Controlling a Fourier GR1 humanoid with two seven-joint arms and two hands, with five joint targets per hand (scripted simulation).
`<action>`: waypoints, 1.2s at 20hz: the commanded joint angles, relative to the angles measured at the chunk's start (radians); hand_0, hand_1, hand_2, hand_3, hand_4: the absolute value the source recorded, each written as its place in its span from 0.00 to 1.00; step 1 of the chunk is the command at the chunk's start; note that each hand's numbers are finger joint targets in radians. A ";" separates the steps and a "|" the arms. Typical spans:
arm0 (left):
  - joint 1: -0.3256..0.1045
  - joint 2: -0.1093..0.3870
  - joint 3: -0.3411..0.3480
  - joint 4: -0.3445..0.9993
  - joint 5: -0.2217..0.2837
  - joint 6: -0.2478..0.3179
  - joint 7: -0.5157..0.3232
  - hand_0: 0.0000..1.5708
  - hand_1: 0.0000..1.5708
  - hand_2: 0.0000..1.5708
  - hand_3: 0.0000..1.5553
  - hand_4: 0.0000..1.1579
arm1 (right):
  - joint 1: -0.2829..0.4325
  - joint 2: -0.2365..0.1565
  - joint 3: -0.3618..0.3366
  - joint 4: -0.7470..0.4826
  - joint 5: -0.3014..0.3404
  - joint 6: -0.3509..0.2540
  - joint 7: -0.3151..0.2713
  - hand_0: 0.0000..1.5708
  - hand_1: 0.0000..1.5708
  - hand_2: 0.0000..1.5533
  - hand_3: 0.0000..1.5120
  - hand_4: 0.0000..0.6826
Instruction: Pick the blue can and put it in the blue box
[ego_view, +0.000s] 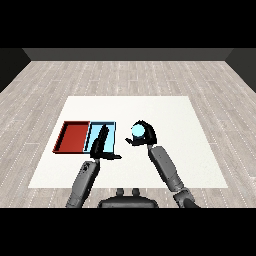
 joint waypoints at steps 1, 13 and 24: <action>-0.085 0.000 -0.060 0.074 0.009 0.081 0.029 0.00 0.00 0.00 0.00 0.00 | -0.004 0.001 0.016 -0.006 0.002 -0.010 -0.007 0.91 0.91 0.93 0.93 0.97; -0.143 0.000 -0.209 0.207 0.103 0.223 -0.030 0.00 0.00 0.00 0.00 0.00 | 0.018 0.001 0.051 -0.102 0.014 0.000 0.041 0.89 0.89 0.93 0.93 0.98; -0.141 0.000 -0.327 0.233 0.164 0.280 -0.030 0.00 0.00 0.00 0.00 0.00 | -0.001 0.001 0.179 -0.070 -0.047 -0.079 -0.019 0.89 0.89 0.93 0.93 0.99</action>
